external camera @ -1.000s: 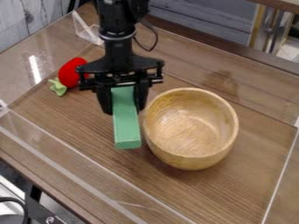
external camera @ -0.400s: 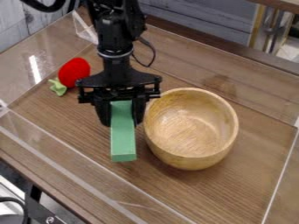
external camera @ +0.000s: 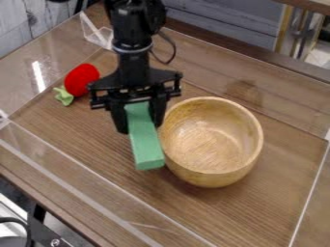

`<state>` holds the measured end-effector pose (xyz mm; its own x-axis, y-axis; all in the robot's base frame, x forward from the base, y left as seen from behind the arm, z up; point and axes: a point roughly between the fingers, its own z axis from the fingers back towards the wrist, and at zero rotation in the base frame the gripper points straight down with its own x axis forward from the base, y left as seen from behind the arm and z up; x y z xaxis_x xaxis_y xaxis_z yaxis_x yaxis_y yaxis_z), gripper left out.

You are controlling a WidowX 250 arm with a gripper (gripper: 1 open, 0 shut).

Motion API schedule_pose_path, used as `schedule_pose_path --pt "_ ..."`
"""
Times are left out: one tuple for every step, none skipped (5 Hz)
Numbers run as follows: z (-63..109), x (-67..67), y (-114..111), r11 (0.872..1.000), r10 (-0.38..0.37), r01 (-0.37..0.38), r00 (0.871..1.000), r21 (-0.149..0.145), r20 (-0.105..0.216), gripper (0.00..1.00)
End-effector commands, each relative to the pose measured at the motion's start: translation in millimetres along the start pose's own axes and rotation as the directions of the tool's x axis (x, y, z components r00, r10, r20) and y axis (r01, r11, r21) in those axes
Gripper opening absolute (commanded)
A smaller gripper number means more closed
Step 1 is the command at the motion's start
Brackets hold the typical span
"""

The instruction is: Remove the green stick from the brown bowl and put it on the table

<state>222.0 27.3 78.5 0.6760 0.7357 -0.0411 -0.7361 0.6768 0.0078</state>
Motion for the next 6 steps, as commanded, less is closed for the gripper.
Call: schedule_pose_path --pt "24.8 3.8 -10.0 0.997 0.067 -0.066 0.997 -0.041 0.047 0.0" --pt "12.9 4.0 -5.4 0.995 0.098 -0.096 0.994 -0.039 0.045 0.0" --pt "0.0 4.5 -1.2 0.991 0.133 -0.132 0.99 -0.037 0.044 0.0" --pt "-2.2 4.7 0.0 0.993 0.11 -0.108 0.993 -0.036 0.042 0.0" --pt "-5.1 -0.4 -11.4 0.995 0.088 -0.086 0.995 -0.041 0.043 0.0" --pt "-10.0 -3.4 -20.3 0.996 0.078 -0.076 0.996 -0.044 0.041 0.0"
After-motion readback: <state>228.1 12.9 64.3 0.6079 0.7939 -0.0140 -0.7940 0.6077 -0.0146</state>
